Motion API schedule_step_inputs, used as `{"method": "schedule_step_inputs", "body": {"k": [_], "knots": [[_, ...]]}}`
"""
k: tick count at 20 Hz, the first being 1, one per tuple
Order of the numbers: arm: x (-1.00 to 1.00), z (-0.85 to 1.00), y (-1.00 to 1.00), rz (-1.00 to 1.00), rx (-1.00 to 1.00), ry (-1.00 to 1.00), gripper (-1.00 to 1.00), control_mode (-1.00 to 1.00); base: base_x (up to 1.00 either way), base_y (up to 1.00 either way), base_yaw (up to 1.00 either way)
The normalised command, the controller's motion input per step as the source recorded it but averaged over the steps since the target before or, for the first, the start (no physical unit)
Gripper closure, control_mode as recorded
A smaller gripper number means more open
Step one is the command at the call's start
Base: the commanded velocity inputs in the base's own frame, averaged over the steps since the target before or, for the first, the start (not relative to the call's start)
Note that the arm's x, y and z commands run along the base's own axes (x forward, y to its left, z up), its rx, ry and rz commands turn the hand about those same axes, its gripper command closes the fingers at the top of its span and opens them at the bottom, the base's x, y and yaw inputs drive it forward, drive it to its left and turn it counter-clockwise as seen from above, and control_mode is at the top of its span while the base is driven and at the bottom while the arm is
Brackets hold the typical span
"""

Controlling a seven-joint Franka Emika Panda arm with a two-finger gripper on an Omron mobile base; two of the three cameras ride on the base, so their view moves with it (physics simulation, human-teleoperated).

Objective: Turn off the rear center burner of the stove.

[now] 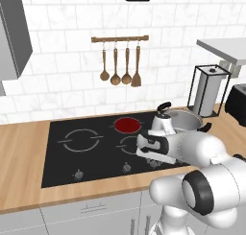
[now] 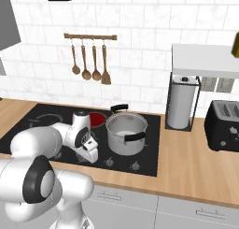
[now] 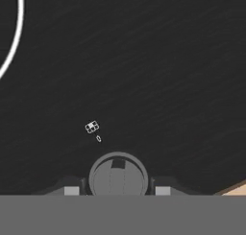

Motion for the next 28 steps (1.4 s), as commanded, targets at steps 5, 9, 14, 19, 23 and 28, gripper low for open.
{"method": "schedule_step_inputs", "body": {"k": [5, 9, 14, 19, 23, 28], "knots": [[0.00, 0.00, 0.00, -0.55, 0.01, 0.00, 1.00, -1.00, 0.00, 0.00, 0.00], [0.00, -0.01, 0.00, -0.60, 0.00, 0.00, 1.00, -1.00, 0.00, 0.00, 0.00], [0.00, -0.13, 0.03, -0.65, -0.01, 0.00, 1.00, -1.00, 0.00, 0.00, 0.00], [0.00, -0.18, 0.03, -0.71, -0.01, 0.00, 1.00, -1.00, 0.00, 0.00, 0.00], [0.00, -0.17, 0.01, -0.75, -0.01, -0.01, 1.00, -1.00, 0.00, 0.00, 0.00], [0.00, -0.18, 0.00, -0.79, -0.01, -0.04, 1.00, -1.00, 0.00, 0.00, 0.00]]}}
